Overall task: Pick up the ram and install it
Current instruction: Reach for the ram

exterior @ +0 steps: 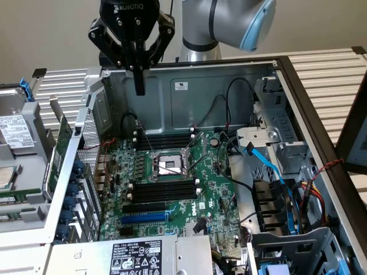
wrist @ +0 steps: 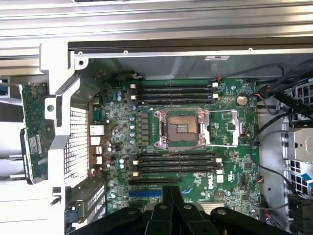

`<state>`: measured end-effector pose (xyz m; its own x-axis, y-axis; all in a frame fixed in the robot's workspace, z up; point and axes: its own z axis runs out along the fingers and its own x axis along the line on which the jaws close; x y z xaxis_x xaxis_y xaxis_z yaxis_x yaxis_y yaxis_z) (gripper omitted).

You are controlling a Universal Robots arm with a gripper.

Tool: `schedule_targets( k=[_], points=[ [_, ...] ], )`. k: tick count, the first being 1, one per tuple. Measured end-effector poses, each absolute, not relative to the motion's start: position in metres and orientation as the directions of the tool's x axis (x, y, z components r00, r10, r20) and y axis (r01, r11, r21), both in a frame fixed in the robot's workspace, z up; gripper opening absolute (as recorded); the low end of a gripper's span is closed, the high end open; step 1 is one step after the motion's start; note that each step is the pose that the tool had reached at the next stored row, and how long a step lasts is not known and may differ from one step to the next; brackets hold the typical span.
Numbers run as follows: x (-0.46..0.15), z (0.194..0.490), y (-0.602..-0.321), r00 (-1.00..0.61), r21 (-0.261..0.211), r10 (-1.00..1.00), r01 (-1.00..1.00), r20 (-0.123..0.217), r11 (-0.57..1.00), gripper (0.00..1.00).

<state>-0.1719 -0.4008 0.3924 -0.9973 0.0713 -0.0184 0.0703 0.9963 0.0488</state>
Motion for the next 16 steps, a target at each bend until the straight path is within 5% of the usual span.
schedule_targets(
  k=[16],
  points=[
    [-0.235,0.389,-0.401,-0.997,0.045,0.072,0.071,-0.017,0.996,0.11]
  ],
)
